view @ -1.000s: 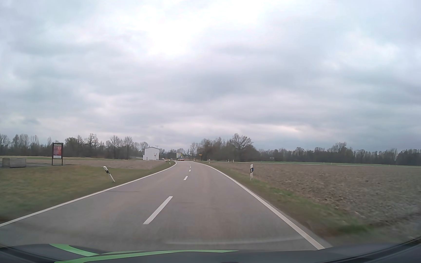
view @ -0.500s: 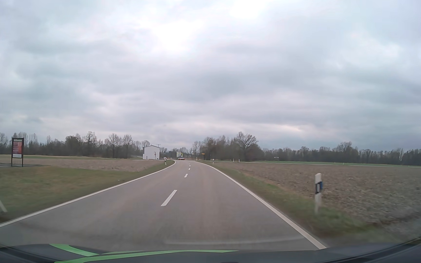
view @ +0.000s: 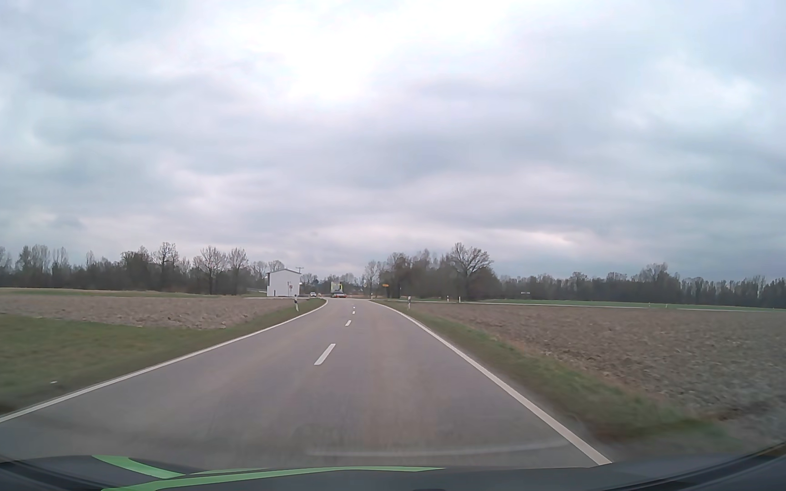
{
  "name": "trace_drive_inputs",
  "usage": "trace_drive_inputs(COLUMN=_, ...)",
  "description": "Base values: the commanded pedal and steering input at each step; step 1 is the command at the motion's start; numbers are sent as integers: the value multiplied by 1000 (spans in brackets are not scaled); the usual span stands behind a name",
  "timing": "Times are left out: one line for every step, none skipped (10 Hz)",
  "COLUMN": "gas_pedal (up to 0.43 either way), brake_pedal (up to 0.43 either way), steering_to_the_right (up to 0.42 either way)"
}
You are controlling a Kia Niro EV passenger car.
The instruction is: Follow the waypoints while adhering to traffic rules and regulations
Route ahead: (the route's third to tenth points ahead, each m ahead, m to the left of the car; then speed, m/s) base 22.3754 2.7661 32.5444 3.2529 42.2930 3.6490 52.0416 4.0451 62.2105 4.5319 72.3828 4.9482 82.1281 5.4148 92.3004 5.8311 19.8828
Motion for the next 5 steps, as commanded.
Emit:
trace_drive_inputs(gas_pedal=98, brake_pedal=0, steering_to_the_right=-6)
trace_drive_inputs(gas_pedal=98, brake_pedal=0, steering_to_the_right=-6)
trace_drive_inputs(gas_pedal=98, brake_pedal=0, steering_to_the_right=-6)
trace_drive_inputs(gas_pedal=98, brake_pedal=0, steering_to_the_right=-6)
trace_drive_inputs(gas_pedal=87, brake_pedal=0, steering_to_the_right=-6)
